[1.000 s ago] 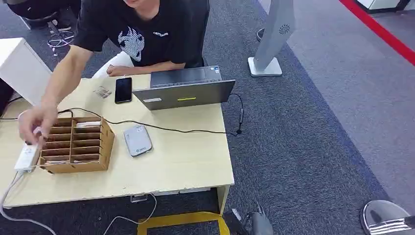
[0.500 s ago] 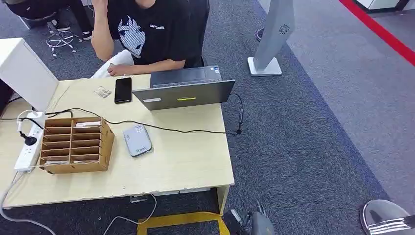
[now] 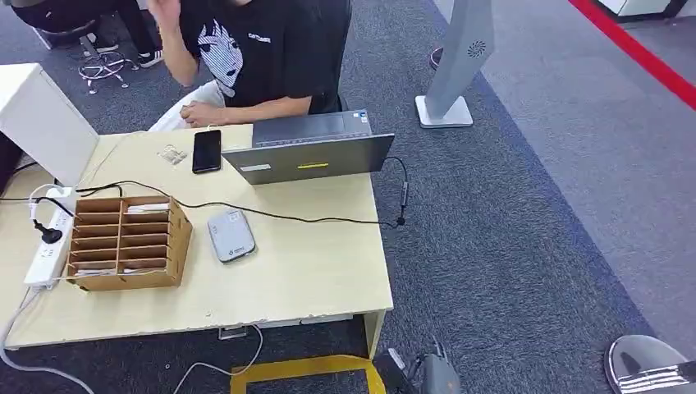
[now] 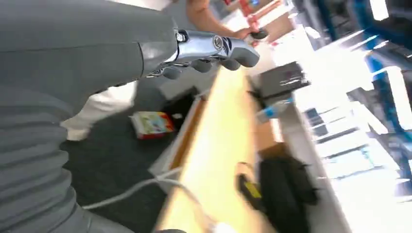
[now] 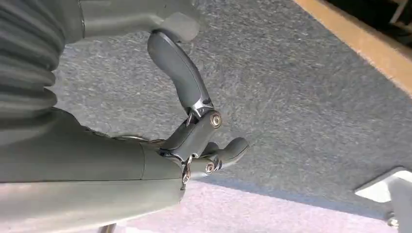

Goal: Pass the card to the sensor for recognition and then transmit it.

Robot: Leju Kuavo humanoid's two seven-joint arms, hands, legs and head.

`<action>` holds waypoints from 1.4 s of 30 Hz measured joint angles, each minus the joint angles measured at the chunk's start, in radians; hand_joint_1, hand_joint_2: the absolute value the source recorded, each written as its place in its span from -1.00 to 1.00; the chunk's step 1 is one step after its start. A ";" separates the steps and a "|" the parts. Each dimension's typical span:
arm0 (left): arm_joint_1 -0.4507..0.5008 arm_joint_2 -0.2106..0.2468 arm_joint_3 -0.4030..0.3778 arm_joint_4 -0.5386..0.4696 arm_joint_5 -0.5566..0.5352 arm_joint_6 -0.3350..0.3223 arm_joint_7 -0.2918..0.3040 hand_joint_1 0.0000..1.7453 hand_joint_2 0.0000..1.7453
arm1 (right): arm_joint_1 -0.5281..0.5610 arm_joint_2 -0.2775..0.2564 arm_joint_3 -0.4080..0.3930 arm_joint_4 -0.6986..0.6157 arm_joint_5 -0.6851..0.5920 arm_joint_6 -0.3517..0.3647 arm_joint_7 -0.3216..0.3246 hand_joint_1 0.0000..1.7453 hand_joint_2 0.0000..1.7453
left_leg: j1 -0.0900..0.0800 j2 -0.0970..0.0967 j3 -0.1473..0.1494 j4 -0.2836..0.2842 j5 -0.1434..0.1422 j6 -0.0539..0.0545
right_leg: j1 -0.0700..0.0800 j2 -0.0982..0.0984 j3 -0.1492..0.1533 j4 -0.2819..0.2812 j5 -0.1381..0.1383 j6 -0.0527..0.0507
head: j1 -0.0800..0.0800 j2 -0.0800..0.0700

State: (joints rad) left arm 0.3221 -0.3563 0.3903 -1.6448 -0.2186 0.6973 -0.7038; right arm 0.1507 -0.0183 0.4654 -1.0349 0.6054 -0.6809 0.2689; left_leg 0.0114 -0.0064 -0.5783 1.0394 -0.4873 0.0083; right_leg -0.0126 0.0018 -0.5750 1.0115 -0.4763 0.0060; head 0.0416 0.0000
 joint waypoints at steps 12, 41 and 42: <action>-0.141 0.142 -0.123 -0.257 -0.097 0.000 0.029 -1.00 1.00 | -0.115 0.021 0.042 0.079 -0.042 0.000 0.083 -1.00 1.00 | 0.001 0.000 0.001 0.000 0.003 -0.002 | 0.000 0.000 0.000 0.001 0.002 -0.002 | 0.000 0.000; -0.812 0.427 -0.338 0.433 -0.586 -0.088 0.537 -1.00 1.00 | -0.247 0.105 0.040 0.282 -0.200 0.003 0.000 -1.00 1.00 | 0.001 0.000 0.000 0.001 0.006 -0.005 | 0.000 0.001 -0.003 0.002 0.004 -0.004 | -0.001 0.000; -0.827 0.425 -0.350 0.444 -0.590 -0.085 0.537 -1.00 1.00 | -0.249 0.106 0.040 0.283 -0.203 0.004 -0.001 -1.00 1.00 | 0.001 0.000 -0.001 0.000 0.006 -0.005 | 0.000 0.001 -0.003 0.002 0.004 -0.004 | 0.000 0.000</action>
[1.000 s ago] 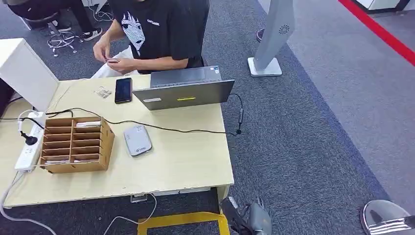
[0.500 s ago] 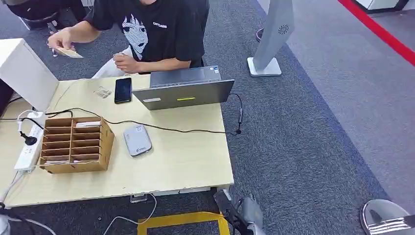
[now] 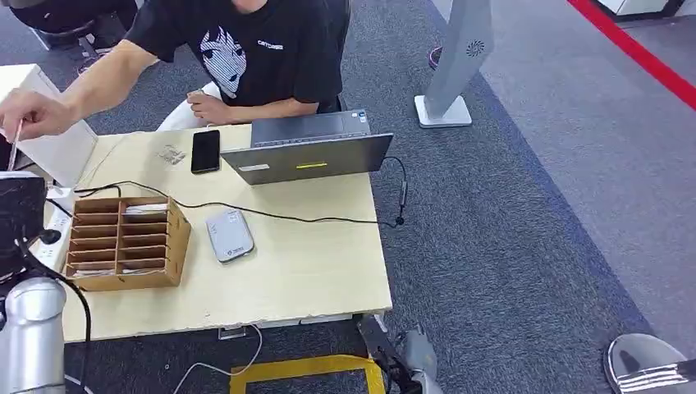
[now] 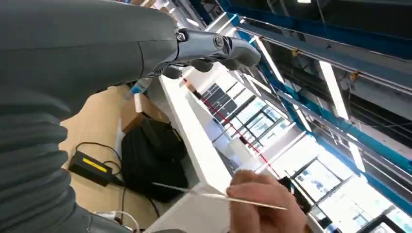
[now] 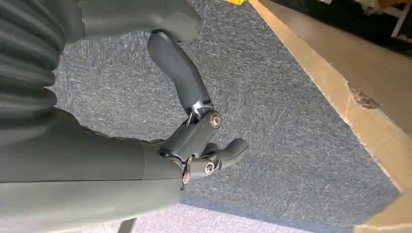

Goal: Pass the card to the sensor for recognition and then transmit it.

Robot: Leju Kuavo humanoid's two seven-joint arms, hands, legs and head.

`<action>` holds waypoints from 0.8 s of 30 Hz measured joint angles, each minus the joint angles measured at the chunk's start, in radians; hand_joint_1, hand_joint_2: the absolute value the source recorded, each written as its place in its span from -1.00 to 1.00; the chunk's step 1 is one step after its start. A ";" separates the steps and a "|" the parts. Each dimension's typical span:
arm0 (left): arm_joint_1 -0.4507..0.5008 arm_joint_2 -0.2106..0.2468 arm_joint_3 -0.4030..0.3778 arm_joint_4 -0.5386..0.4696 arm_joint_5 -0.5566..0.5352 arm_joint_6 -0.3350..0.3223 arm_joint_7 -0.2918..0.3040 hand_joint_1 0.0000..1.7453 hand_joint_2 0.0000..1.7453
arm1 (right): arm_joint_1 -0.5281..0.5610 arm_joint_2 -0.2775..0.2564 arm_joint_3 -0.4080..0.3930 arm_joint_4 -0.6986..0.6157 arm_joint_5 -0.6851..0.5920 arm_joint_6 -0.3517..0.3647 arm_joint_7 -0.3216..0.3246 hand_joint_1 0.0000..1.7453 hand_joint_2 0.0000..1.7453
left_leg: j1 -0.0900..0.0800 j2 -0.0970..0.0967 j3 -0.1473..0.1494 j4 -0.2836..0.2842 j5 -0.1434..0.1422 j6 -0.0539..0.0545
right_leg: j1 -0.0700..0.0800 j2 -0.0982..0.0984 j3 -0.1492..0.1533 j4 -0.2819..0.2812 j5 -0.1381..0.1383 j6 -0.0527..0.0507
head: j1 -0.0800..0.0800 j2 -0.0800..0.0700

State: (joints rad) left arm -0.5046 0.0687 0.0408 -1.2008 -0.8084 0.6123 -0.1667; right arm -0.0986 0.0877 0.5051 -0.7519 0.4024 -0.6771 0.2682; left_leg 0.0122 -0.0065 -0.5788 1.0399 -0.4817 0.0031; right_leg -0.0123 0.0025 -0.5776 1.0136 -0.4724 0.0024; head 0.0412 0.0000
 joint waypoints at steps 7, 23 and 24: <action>-0.047 -0.018 -0.063 0.054 -0.012 0.004 0.001 -1.00 1.00 | -0.008 0.008 0.000 0.007 -0.009 0.001 -0.004 -1.00 1.00 | 0.000 0.000 0.000 0.000 0.000 0.000 | 0.000 0.001 0.000 0.000 0.000 0.000 | 0.000 0.000; -0.076 -0.035 -0.082 0.114 0.030 0.070 0.010 1.00 1.00 | -0.020 0.009 -0.001 0.035 -0.019 -0.003 -0.021 -1.00 1.00 | 0.000 0.001 -0.001 0.000 0.000 0.000 | 0.000 0.001 -0.001 0.000 0.000 0.000 | 0.000 0.000; -0.078 -0.035 -0.082 0.115 0.031 0.070 0.009 1.00 1.00 | -0.022 0.010 -0.001 0.036 -0.019 -0.003 -0.020 -1.00 1.00 | 0.000 0.001 -0.001 0.000 0.000 0.000 | 0.000 0.001 -0.001 0.000 0.000 0.000 | 0.000 0.000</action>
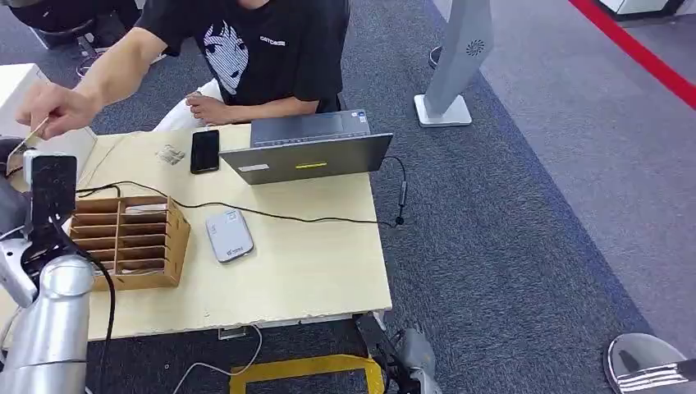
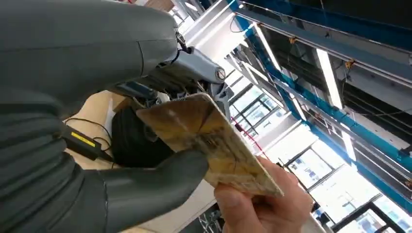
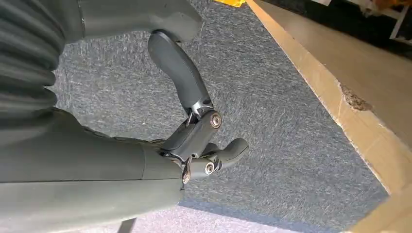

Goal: Pass the card to the sensor for recognition and then transmit it.

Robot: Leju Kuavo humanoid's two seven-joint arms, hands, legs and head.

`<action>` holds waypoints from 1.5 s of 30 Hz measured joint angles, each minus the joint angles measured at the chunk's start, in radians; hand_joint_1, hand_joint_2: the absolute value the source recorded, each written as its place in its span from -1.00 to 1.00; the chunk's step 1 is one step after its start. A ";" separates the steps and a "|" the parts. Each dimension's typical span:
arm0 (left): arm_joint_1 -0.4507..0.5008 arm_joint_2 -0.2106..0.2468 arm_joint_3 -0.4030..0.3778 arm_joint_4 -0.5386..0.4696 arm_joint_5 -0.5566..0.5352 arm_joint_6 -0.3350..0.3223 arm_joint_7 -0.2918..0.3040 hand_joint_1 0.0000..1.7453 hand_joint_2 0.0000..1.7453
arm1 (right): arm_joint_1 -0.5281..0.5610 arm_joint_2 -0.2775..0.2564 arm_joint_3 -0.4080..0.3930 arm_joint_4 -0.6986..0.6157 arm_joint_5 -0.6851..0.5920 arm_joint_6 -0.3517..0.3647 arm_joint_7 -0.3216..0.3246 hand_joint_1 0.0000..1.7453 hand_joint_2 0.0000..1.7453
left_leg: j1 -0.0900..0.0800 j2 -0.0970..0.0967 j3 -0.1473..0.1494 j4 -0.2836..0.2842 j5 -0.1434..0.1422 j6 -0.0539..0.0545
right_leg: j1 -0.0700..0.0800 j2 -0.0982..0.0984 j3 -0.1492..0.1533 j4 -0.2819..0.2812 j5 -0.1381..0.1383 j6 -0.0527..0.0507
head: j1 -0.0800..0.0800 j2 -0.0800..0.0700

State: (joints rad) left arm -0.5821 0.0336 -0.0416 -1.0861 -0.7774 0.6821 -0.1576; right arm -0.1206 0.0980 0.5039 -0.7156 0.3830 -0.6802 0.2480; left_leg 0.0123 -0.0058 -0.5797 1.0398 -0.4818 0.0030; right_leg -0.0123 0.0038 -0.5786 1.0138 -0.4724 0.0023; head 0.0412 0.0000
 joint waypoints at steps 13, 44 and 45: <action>-0.007 0.002 0.000 0.021 0.024 0.006 0.002 1.00 1.00 | -0.007 0.004 -0.003 0.016 0.005 0.000 0.001 -1.00 1.00 | 0.000 0.000 0.000 0.000 0.000 0.000 | 0.000 0.000 0.000 0.000 0.000 0.000 | 0.000 0.000; 0.114 -0.070 -0.209 -0.138 -0.145 -0.208 -0.002 1.00 1.00 | 0.000 0.012 -0.007 -0.025 0.067 0.060 0.106 -1.00 1.00 | -0.001 0.000 -0.001 0.000 -0.001 0.001 | -0.001 0.000 0.000 -0.001 0.000 0.000 | 0.000 0.000; 0.142 -0.080 -0.261 -0.181 -0.133 -0.236 0.001 1.00 1.00 | 0.007 0.012 -0.007 -0.039 0.072 0.069 0.114 -1.00 1.00 | -0.001 0.000 -0.001 0.000 -0.001 0.001 | -0.001 0.000 0.000 -0.001 0.000 0.000 | 0.000 0.000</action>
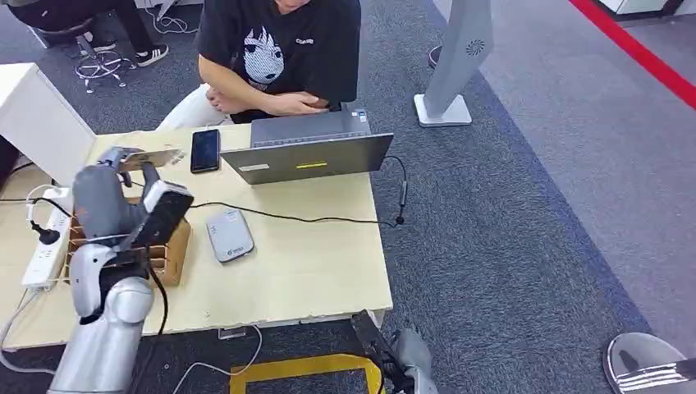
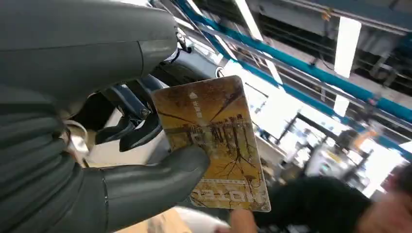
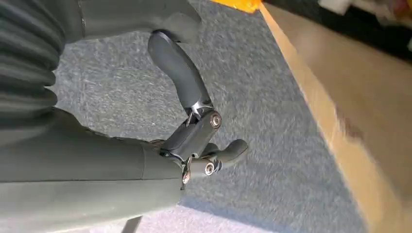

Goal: Pass the card to the sensor for recognition and then transmit it.

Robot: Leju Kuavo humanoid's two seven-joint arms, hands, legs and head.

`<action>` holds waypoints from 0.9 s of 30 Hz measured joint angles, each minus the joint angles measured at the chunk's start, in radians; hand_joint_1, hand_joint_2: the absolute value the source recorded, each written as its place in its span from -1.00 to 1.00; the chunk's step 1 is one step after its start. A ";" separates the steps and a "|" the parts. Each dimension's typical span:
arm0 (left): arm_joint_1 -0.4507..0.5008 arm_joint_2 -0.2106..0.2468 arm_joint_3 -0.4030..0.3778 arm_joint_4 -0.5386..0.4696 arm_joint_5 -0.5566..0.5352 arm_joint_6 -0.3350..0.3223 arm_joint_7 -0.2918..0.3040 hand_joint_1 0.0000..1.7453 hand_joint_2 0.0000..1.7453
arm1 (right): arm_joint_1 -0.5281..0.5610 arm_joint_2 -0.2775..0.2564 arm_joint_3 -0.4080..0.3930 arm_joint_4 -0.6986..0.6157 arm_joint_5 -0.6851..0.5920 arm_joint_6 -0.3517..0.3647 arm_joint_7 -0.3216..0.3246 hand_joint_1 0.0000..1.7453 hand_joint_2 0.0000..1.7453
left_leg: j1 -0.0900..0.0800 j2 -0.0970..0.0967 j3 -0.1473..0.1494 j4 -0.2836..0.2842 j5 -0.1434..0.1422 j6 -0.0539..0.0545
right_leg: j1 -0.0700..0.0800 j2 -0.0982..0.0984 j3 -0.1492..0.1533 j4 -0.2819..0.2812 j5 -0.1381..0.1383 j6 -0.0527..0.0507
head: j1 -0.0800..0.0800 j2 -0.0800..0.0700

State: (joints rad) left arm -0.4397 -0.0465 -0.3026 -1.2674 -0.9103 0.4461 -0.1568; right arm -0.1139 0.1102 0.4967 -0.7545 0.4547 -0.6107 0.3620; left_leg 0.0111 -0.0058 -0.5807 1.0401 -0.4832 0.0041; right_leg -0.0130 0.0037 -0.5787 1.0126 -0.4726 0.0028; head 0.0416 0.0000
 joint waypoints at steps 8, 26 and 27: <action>0.090 -0.011 -0.164 -0.136 0.060 -0.057 0.017 1.00 1.00 | 0.023 0.000 0.000 -0.044 0.020 0.003 0.005 -1.00 1.00 | 0.001 0.000 0.000 0.000 0.000 0.001 | 0.000 0.000 -0.001 0.000 0.000 0.000 | -0.001 0.000; 0.077 0.008 -0.111 0.008 0.047 0.035 0.042 1.00 1.00 | 0.029 -0.004 -0.003 -0.050 -0.015 -0.013 -0.062 -1.00 1.00 | 0.001 0.000 0.000 0.000 0.000 0.000 | 0.000 0.000 -0.001 0.001 0.000 0.000 | 0.000 0.000; 0.070 0.010 -0.095 0.035 0.049 0.044 0.036 1.00 1.00 | 0.027 -0.003 -0.003 -0.047 -0.021 -0.017 -0.071 -1.00 1.00 | 0.001 0.000 0.000 0.000 0.001 -0.001 | 0.000 0.000 -0.001 0.001 0.000 0.000 | -0.001 0.000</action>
State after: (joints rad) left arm -0.3693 -0.0362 -0.3976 -1.2320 -0.8610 0.4902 -0.1206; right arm -0.0866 0.1068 0.4940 -0.8011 0.4341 -0.6275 0.2914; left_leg 0.0120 -0.0057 -0.5807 1.0397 -0.4826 0.0036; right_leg -0.0126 0.0037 -0.5793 1.0136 -0.4725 0.0026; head 0.0408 0.0000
